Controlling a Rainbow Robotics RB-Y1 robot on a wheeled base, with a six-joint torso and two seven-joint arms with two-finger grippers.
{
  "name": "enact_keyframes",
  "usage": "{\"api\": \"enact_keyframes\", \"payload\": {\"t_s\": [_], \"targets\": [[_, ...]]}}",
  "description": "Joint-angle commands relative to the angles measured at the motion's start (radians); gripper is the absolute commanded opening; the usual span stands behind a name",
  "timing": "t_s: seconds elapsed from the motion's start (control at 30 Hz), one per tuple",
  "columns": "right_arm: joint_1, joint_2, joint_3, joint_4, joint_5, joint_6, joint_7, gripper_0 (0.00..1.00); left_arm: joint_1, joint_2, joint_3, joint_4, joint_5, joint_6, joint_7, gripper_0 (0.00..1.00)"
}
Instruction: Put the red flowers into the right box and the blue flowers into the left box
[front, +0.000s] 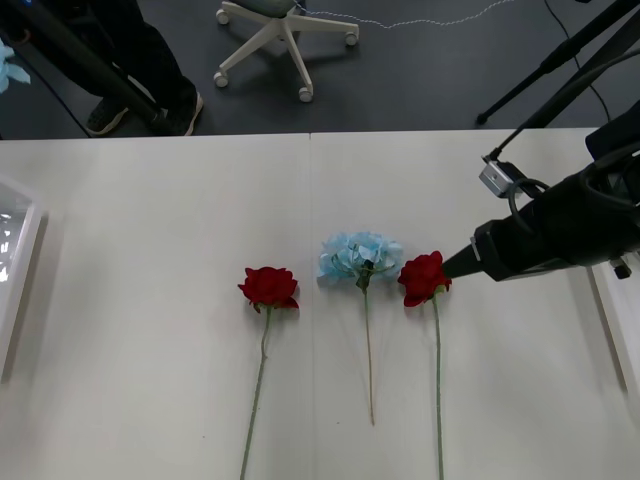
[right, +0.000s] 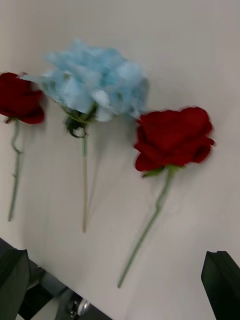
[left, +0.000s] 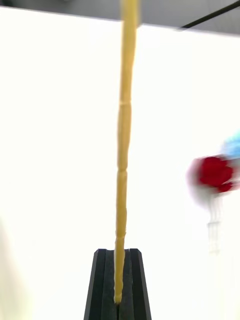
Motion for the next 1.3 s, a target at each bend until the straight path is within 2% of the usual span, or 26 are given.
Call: {"api": "enact_keyframes", "payload": {"t_s": [0.03,0.27,0.53,0.7,0.9,1.0,1.03,1.07,1.1,1.13,1.2,1.23,1.3], "targets": [[-0.022,-0.032,-0.022,0.019,0.069,0.049,-0.066,1.0,0.02,0.102,0.025,-0.026,-0.117,-0.002,0.023,0.0],[-0.017,-0.032,0.029,0.056,0.181,0.072,-0.157,1.0,0.011,0.177,-0.018,0.077,-0.312,-0.004,0.034,0.0],[0.063,-0.015,0.085,0.056,0.292,-0.008,-0.184,1.0,-0.015,0.203,-0.114,0.313,-0.473,-0.087,0.028,0.0],[0.096,0.0,0.102,0.056,0.313,-0.032,-0.184,1.0,-0.014,0.205,-0.183,0.428,-0.496,-0.16,0.016,0.0],[0.119,0.008,0.184,0.056,0.378,-0.103,-0.204,1.0,-0.009,0.203,-0.266,0.542,-0.49,-0.28,-0.038,0.0],[0.126,0.023,0.216,0.058,0.404,-0.132,-0.235,1.0,-0.009,0.203,-0.295,0.551,-0.484,-0.318,-0.038,0.02],[0.126,0.026,0.222,0.058,0.405,-0.133,-0.243,1.0,-0.009,0.203,-0.297,0.551,-0.484,-0.318,-0.037,0.05],[0.126,0.029,0.236,0.058,0.408,-0.138,-0.264,1.0,-0.009,0.203,-0.294,0.549,-0.477,-0.318,-0.035,0.16],[0.124,0.035,0.248,0.058,0.413,-0.14,-0.279,1.0,-0.009,0.203,-0.289,0.546,-0.471,-0.318,-0.033,0.38],[0.124,0.037,0.253,0.058,0.416,-0.141,-0.286,1.0,-0.011,0.203,-0.286,0.545,-0.468,-0.317,-0.032,0.51],[0.126,0.043,0.276,0.056,0.424,-0.158,-0.309,1.0,-0.018,0.203,-0.269,0.533,-0.459,-0.291,-0.027,0.94],[0.124,0.044,0.288,0.056,0.428,-0.166,-0.315,1.0,-0.023,0.205,-0.26,0.523,-0.458,-0.271,-0.024,1.0],[0.124,0.048,0.305,0.058,0.439,-0.178,-0.322,1.0,-0.029,0.203,-0.24,0.505,-0.451,-0.235,-0.02,1.0]]}}
